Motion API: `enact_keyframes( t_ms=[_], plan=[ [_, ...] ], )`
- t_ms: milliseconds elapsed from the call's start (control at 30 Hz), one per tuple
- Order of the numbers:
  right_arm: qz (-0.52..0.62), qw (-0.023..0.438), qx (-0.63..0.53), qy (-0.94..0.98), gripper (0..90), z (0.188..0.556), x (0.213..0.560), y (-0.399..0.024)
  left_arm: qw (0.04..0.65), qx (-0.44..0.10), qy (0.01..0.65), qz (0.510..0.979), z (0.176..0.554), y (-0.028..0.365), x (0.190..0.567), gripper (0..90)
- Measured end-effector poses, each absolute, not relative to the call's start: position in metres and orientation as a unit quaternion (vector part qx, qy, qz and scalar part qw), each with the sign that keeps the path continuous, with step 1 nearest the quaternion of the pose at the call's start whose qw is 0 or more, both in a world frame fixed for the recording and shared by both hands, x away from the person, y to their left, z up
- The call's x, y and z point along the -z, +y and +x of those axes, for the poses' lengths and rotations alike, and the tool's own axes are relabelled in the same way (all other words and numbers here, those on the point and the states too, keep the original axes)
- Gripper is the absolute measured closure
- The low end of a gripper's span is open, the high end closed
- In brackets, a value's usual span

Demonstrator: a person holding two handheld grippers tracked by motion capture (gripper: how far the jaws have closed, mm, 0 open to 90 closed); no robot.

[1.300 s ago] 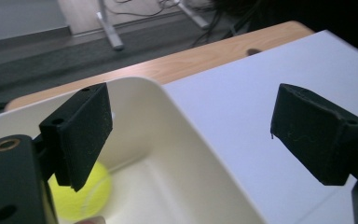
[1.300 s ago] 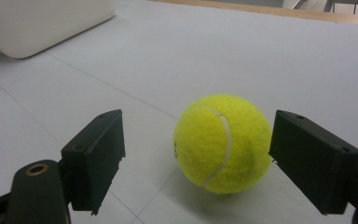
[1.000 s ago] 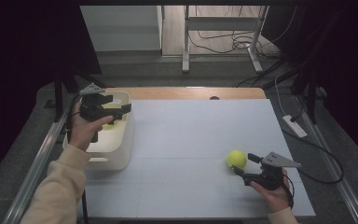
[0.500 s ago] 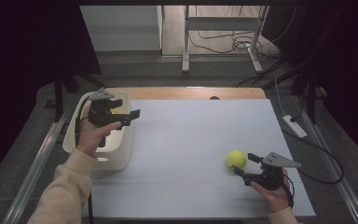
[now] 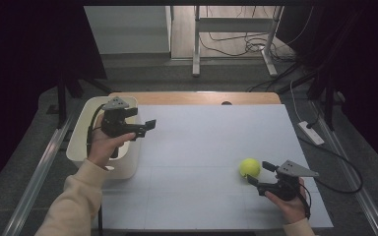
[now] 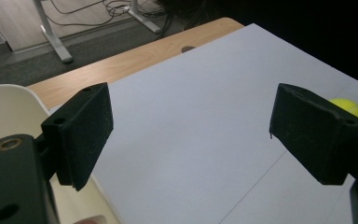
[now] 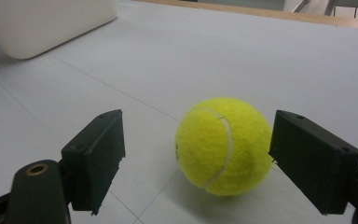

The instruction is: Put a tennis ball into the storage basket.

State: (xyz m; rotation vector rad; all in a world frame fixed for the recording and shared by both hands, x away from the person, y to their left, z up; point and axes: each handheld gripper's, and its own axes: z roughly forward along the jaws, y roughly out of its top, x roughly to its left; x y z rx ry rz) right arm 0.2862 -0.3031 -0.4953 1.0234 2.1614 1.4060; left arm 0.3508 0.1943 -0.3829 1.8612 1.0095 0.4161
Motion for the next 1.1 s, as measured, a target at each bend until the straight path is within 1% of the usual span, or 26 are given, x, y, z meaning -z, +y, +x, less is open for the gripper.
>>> enact_keyframes(
  t_ms=[433, 733, 1100],
  plan=[
    [0.364, 0.184, -0.498, 0.765, 17.9, 0.285, 0.495, -0.305, 0.473, -0.161, 0.401, 0.768, 0.350, 0.176, 0.391, 14.2],
    [0.368, 0.185, -0.497, 0.764, 17.9, 0.286, 0.496, -0.307, 0.484, -0.139, 0.386, 0.773, 0.350, 0.161, 0.394, 13.8],
    [0.374, 0.182, -0.500, 0.760, 17.9, 0.287, 0.496, -0.307, 0.487, -0.129, 0.369, 0.781, 0.349, 0.141, 0.398, 13.5]
  ],
)
